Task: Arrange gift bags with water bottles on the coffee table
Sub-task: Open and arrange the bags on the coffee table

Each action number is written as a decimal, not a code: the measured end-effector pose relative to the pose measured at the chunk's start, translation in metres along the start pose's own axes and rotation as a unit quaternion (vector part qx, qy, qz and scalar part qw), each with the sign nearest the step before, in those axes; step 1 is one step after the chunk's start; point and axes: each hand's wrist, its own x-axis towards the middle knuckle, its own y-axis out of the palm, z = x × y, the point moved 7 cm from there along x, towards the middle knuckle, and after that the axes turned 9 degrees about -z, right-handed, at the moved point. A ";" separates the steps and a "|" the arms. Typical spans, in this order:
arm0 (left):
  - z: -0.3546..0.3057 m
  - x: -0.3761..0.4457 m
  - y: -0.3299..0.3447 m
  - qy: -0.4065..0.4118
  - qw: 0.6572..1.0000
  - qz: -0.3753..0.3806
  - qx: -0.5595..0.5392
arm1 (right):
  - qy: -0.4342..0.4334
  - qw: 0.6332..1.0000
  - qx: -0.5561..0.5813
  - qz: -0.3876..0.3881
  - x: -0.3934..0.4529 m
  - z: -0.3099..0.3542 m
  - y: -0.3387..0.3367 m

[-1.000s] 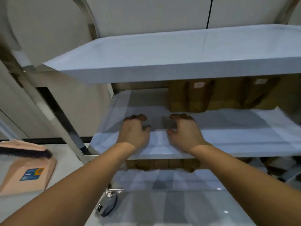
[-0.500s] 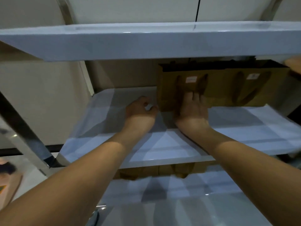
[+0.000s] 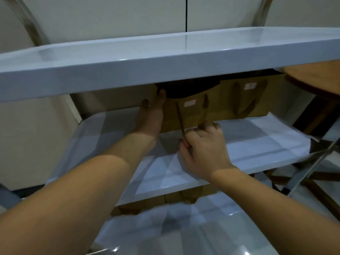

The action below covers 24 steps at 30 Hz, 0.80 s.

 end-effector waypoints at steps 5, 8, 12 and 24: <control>-0.010 -0.004 0.009 -0.026 1.000 -0.006 -0.010 | -0.080 0.986 0.065 -0.127 -0.007 -0.001 -0.037; -0.031 -0.029 -0.001 -0.023 0.998 -0.048 0.040 | -0.044 0.984 0.124 -0.122 -0.002 -0.008 -0.048; -0.035 -0.052 -0.010 0.013 0.991 -0.083 0.104 | 0.023 0.987 0.093 -0.130 0.008 -0.016 -0.059; -0.006 -0.109 -0.036 0.017 0.983 -0.088 0.159 | 0.140 0.915 -0.091 0.367 0.021 -0.013 -0.010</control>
